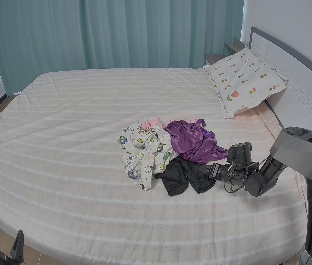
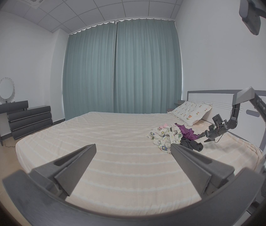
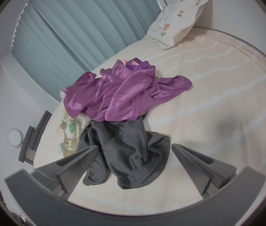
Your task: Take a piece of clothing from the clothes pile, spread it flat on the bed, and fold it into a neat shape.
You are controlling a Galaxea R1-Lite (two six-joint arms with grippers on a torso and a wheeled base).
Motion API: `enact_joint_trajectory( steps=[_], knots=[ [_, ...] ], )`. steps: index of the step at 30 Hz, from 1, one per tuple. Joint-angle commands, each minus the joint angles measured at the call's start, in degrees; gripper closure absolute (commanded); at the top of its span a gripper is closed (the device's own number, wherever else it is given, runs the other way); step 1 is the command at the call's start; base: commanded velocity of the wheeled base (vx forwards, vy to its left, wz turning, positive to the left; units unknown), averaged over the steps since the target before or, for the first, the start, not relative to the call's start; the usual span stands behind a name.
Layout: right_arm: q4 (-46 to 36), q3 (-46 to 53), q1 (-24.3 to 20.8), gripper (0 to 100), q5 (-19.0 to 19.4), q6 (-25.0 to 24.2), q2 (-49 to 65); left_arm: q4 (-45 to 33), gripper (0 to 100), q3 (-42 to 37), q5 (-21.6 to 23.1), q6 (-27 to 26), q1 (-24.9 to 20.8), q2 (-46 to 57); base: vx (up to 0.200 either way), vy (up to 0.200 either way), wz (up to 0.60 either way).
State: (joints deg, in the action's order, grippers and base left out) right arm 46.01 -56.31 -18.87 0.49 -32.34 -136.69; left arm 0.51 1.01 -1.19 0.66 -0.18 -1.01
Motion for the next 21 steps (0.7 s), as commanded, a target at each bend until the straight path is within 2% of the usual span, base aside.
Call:
enact_joint_trajectory(
  steps=[1, 11, 14, 21],
  knots=[
    [-2.15, -3.37, -0.29, 0, -0.22, 0.09, -4.11, 0.02, 0, -1.01, -0.04, -0.04, 0.01, 1.01, 0.000, 0.000, 0.00],
    [-6.37, -10.84, -1.17, 0, -0.40, 0.44, -6.92, 0.02, 0, -1.01, -0.04, 0.13, 0.01, 1.01, 0.000, 0.000, 0.00],
    [-7.34, -13.56, -2.93, 0, -3.30, 0.88, -10.79, 0.02, 0, -1.01, -0.12, 0.04, 0.01, 1.01, 0.000, 0.000, 0.00],
    [-8.83, -15.06, -3.10, 0, -3.92, 1.05, -11.05, 0.02, 0, -1.01, -0.12, -0.13, 0.01, 1.01, 0.000, 0.000, 0.00]
  ],
)
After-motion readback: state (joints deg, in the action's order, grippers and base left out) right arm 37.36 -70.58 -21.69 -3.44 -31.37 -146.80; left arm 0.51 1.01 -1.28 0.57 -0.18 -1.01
